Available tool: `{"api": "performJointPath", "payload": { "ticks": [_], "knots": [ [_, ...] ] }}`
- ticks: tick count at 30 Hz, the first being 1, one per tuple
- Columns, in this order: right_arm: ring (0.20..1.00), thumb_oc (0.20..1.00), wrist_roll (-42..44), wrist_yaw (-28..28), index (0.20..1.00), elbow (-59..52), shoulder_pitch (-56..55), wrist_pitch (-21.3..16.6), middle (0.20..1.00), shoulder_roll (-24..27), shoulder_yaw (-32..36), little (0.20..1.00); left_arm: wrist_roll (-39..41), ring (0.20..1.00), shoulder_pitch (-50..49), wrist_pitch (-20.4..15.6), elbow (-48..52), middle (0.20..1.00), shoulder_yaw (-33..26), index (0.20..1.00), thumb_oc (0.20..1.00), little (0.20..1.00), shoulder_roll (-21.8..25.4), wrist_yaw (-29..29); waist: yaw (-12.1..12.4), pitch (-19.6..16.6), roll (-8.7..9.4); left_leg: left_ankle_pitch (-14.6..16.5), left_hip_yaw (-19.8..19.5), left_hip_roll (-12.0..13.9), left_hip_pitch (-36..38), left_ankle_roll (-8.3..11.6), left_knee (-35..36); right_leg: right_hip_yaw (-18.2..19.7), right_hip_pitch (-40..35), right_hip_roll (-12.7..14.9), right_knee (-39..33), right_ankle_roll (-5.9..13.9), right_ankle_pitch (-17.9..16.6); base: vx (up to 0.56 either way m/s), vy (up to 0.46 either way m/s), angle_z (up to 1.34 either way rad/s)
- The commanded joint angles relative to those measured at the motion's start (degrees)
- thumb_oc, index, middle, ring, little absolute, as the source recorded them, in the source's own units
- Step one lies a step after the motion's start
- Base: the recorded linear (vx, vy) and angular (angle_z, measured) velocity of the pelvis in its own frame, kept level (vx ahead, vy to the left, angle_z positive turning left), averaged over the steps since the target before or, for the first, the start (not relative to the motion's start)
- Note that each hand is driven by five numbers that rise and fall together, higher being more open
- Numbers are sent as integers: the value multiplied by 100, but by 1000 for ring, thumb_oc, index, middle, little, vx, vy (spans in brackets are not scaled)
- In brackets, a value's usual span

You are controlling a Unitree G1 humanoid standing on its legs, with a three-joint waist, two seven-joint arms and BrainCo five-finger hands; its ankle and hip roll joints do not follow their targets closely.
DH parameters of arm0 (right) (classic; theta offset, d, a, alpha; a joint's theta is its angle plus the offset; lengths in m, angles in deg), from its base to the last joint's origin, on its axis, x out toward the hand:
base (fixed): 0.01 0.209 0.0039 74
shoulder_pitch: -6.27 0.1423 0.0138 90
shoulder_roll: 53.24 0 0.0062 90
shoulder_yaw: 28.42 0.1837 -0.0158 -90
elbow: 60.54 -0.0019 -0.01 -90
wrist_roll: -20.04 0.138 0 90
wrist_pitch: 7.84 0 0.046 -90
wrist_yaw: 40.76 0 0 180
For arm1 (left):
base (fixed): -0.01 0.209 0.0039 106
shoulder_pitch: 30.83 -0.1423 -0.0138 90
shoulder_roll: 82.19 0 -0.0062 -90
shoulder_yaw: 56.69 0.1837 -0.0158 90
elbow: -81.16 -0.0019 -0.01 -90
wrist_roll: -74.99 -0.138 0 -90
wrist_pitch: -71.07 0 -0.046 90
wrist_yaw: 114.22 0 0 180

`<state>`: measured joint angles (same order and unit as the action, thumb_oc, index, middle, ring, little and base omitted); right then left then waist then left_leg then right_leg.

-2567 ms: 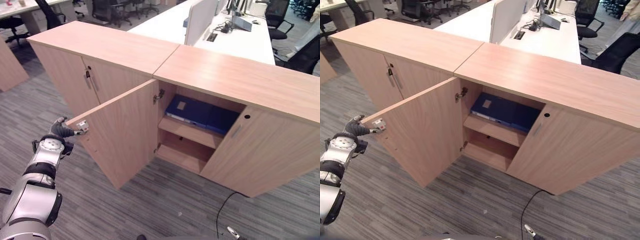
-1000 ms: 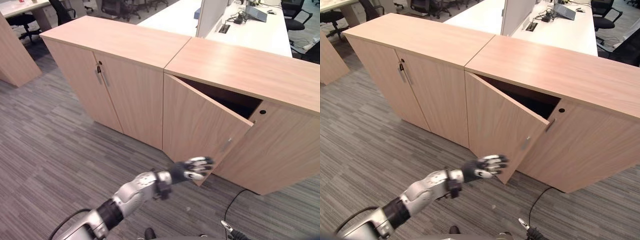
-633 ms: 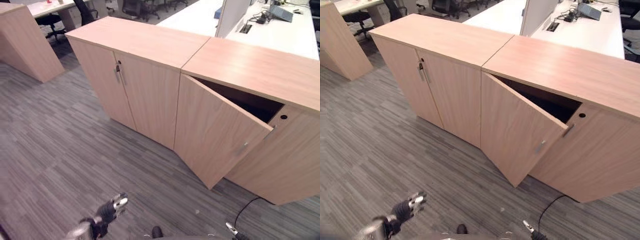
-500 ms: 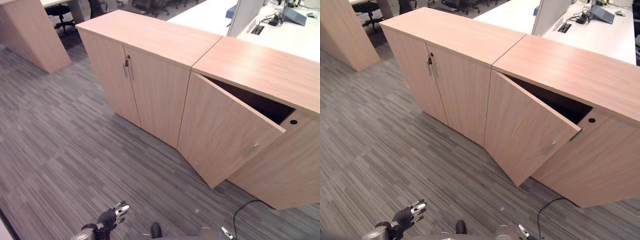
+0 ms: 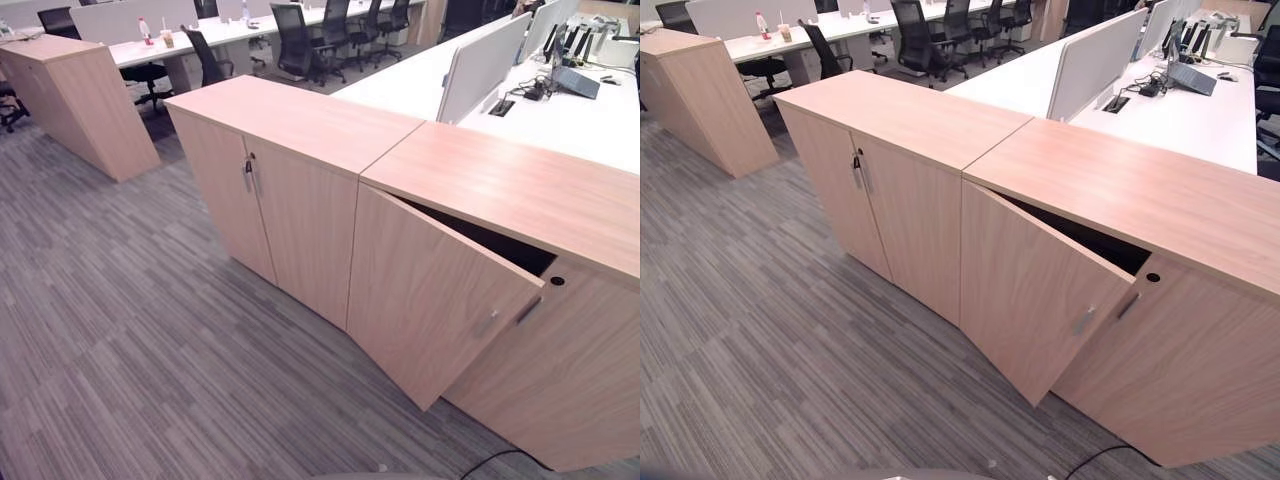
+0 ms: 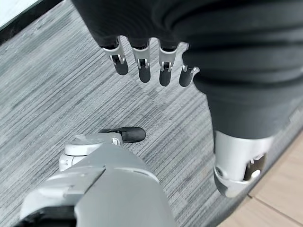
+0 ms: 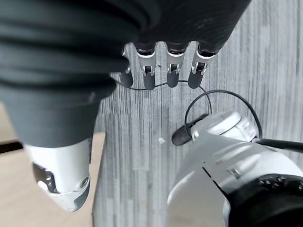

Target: Put the empty folder in the office cabinet

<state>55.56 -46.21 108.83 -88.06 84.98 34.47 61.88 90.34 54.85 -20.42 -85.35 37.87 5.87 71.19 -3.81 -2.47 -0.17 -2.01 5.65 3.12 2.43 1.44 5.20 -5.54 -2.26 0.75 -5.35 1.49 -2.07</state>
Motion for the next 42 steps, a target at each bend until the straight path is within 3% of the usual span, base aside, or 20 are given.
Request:
{"api": "performJointPath", "payload": {
  "ticks": [1, 4, 6, 16, 18, 21, 23, 25, 26, 31, 42],
  "knots": [
    [1000, 1000, -277, 141, 1000, 381, 342, -180, 1000, -125, 52, 1000, -112, 1000, 317, -232, 4, 1000, -49, 1000, 1000, 1000, -47, -110, 62, 137, 177, 335, 67, -383, -36, -122, -20, -58, -26, 140, 200, 434, 338, 3, -61, 7],
    [1000, 1000, -373, 440, 1000, 199, 406, -377, 1000, -233, -128, 1000, -1094, 1000, 343, -366, 88, 1000, 457, 1000, 1000, 1000, -104, -646, 85, 156, 208, 337, 24, -379, -6, -104, -20, -93, -116, 116, 117, 417, 326, 7, -48, 8],
    [1000, 1000, -402, 509, 1000, 136, 433, -416, 1000, -227, -193, 1000, -1455, 1000, 383, -379, 122, 1000, 788, 1000, 1000, 1000, -109, -664, 58, 173, 185, 344, 40, -372, 18, -89, -20, -90, -139, 103, 116, 411, 331, -4, -10, 10],
    [1000, 1000, -290, 372, 1000, 82, 382, -426, 1000, -261, -309, 1000, -1379, 1000, 515, -322, -7, 1000, 895, 1000, 1000, 1000, -98, -425, -124, 186, 226, 411, 324, -187, 320, -49, -20, 159, -166, -42, 284, 315, 440, 10, -63, -13],
    [1000, 1000, -244, 384, 1000, 118, 396, -430, 1000, -256, -320, 1000, -1363, 1000, 623, -320, 106, 1000, 1031, 1000, 1000, 1000, -78, -416, -168, 342, 312, 495, 385, -62, 77, -20, -588, 261, -61, -84, 496, 222, 482, -116, -164, -24],
    [1000, 1000, -327, 435, 1000, 77, 461, -420, 1000, -132, -412, 1000, -1278, 1000, 668, -335, 191, 1000, 1052, 1000, 1000, 1000, -58, -457, -102, 585, 331, 690, 41, -105, -366, -72, -1376, 432, 145, -156, 764, 117, 504, -133, -74, -21],
    [1000, 1000, -396, 473, 1000, 80, 482, -421, 1000, -80, -423, 1000, -1148, 1000, 670, -347, 187, 1000, 994, 1000, 1000, 1000, -61, -479, -40, 633, 312, 677, -536, -310, -626, -94, -1513, 521, 288, -188, 839, 102, 496, -90, -18, -48],
    [1000, 1000, -472, 467, 1000, 81, 456, -422, 1000, -63, -402, 1000, -1053, 1000, 641, -345, 117, 1000, 913, 1000, 1000, 1000, -83, -460, 0, 572, 263, 610, -991, -475, -624, -141, -1225, 591, 313, -256, 807, 100, 475, 8, -2, -22],
    [1000, 1000, -498, 446, 1000, 98, 442, -422, 1000, -61, -384, 1000, -1051, 1000, 629, -343, 54, 1000, 882, 1000, 1000, 1000, -96, -447, -8, 538, 241, 564, -1016, -476, -518, -157, -1037, 612, 271, -270, 765, 104, 470, 84, 43, -25],
    [1000, 1000, -499, 405, 1000, 221, 364, -399, 1000, -80, -303, 1000, -1246, 1000, 549, -336, -54, 1000, 904, 1000, 1000, 1000, -103, -373, -87, 226, 113, 233, -821, -391, -29, -179, -70, 656, 163, -298, 382, 153, 379, 73, 61, -23],
    [1000, 1000, -568, 367, 1000, 174, 330, -375, 1000, -78, -301, 1000, -1315, 1000, 516, -320, -48, 1000, 967, 1000, 1000, 1000, -133, -288, -125, 156, 81, 382, -698, -455, 197, -172, -20, 721, -188, -163, 72, 263, 268, 29, 47, -3]
  ]
}}
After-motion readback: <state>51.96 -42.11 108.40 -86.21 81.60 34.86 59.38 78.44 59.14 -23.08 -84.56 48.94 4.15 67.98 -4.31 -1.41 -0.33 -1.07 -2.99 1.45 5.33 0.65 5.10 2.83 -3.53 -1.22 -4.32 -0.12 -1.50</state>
